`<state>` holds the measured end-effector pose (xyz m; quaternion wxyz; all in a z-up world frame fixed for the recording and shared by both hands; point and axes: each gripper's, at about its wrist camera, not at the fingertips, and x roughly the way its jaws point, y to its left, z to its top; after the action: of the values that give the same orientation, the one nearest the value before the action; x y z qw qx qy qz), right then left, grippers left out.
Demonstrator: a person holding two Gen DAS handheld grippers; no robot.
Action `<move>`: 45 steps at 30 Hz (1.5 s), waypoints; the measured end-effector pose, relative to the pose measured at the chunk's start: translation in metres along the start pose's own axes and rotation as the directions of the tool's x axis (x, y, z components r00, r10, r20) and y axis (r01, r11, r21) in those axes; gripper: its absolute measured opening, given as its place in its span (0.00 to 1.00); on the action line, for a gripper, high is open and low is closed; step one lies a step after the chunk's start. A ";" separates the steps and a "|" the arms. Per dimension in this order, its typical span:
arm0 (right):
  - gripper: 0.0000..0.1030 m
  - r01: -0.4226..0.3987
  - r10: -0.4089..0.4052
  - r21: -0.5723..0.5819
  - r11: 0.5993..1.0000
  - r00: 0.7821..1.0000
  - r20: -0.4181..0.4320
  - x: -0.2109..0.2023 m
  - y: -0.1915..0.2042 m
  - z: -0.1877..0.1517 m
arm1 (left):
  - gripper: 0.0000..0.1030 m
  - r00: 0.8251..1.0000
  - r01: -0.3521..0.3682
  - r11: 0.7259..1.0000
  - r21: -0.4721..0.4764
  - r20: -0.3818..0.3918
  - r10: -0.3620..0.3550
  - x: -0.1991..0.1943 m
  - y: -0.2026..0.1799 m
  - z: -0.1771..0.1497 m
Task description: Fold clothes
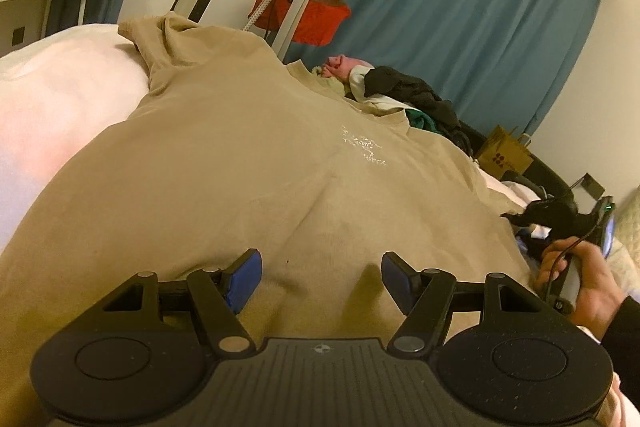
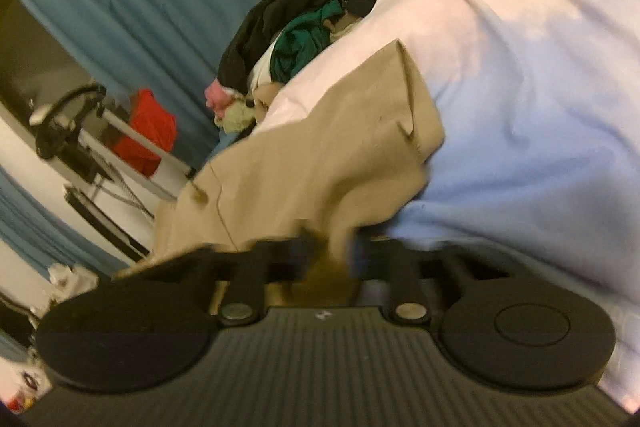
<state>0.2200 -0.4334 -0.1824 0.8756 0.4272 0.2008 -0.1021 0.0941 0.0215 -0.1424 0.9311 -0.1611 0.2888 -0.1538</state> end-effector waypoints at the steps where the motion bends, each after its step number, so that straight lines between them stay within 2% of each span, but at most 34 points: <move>1: 0.08 -0.010 0.010 0.002 1.000 1.000 0.011 -0.005 -0.001 0.003 | 0.66 1.000 -0.003 1.000 0.004 0.001 0.003 0.000 -0.001 0.000; 6: 0.07 -0.060 0.059 0.011 0.998 0.996 0.066 -0.033 -0.007 0.015 | 0.66 1.000 -0.013 1.000 0.021 0.001 0.013 -0.001 0.000 0.000; 10: 0.11 -0.091 0.090 0.052 0.994 0.996 0.022 -0.034 -0.020 0.015 | 0.66 1.000 -0.025 0.999 0.032 -0.001 0.025 -0.005 -0.001 0.000; 11: 0.14 -0.102 0.102 0.075 0.992 0.995 0.007 -0.032 -0.023 0.015 | 0.67 1.000 -0.029 0.999 0.031 -0.002 0.029 -0.006 -0.002 0.000; 13: 0.44 -0.125 0.127 0.110 0.986 0.992 -0.013 -0.029 -0.028 0.013 | 0.68 0.999 -0.039 0.999 0.032 -0.004 0.039 -0.009 -0.003 -0.001; 14: 0.68 -0.140 0.143 0.115 0.983 0.990 -0.013 -0.028 -0.028 0.011 | 0.69 0.999 -0.044 0.998 0.038 -0.006 0.044 -0.010 -0.004 -0.001; 15: 0.78 -0.159 0.161 0.114 0.981 0.987 -0.006 -0.028 -0.028 0.008 | 0.69 0.999 -0.049 0.998 0.045 -0.009 0.049 -0.010 -0.005 -0.001; 17: 0.78 -0.195 0.197 0.096 0.976 0.980 -0.010 -0.020 -0.025 0.005 | 0.71 0.998 -0.061 0.996 0.066 -0.013 0.062 -0.010 -0.007 -0.001; 19: 0.78 -0.186 0.188 0.090 0.978 0.982 -0.024 -0.007 -0.021 0.005 | 0.74 0.997 -0.072 0.993 0.089 -0.018 0.074 -0.010 -0.010 -0.003; 24: 0.75 -0.179 0.175 0.068 0.982 0.982 0.066 0.029 -0.010 0.013 | 0.80 0.996 -0.086 0.987 0.135 -0.018 0.089 -0.008 -0.013 -0.007; 26: 0.72 -0.137 0.135 0.021 0.990 0.987 0.085 0.043 -0.004 0.020 | 0.84 0.995 -0.091 0.986 0.139 -0.019 0.094 -0.005 -0.013 -0.007; 27: 0.60 -0.110 0.110 -0.006 0.994 0.990 0.093 0.049 0.000 0.024 | 0.84 0.995 -0.094 0.986 0.140 -0.019 0.097 -0.003 -0.014 -0.007; 28: 0.52 -0.074 0.077 -0.033 0.997 0.992 0.100 0.055 0.004 0.029 | 0.85 0.995 -0.094 0.984 0.151 -0.023 0.099 -0.002 -0.015 -0.006; 30: 0.08 0.008 0.003 -0.097 0.995 0.994 0.112 0.062 0.015 0.040 | 0.85 0.994 -0.095 0.979 0.182 -0.035 0.102 0.000 -0.019 -0.001; 31: 0.06 0.048 -0.032 -0.141 0.989 0.993 0.114 0.064 0.022 0.045 | 0.85 0.995 -0.091 0.977 0.192 -0.031 0.099 -0.001 -0.020 0.001; 33: 0.06 0.097 -0.061 -0.269 0.958 0.988 0.139 0.061 0.041 0.053 | 0.85 0.995 -0.093 0.973 0.213 -0.022 0.100 -0.002 -0.023 0.006; 36: 0.06 0.141 -0.054 -0.460 0.877 0.979 0.196 0.045 0.082 0.055 | 0.85 0.995 -0.098 0.965 0.241 -0.008 0.103 -0.005 -0.027 0.012; 39: 0.06 0.212 -0.048 -0.622 0.753 0.962 0.271 0.029 0.137 0.046 | 0.85 0.994 -0.111 0.961 0.252 0.009 0.112 -0.017 -0.028 0.018; 45: 0.06 0.253 -0.004 -0.819 0.516 0.956 0.292 0.025 0.236 -0.026 | 0.86 0.990 -0.138 0.965 0.225 0.050 0.130 -0.051 -0.022 0.031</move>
<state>0.3179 -0.2679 -0.0412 0.9799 -0.0859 0.1426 -0.1101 0.0678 0.0272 -0.0849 0.9567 -0.0362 0.2631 -0.1195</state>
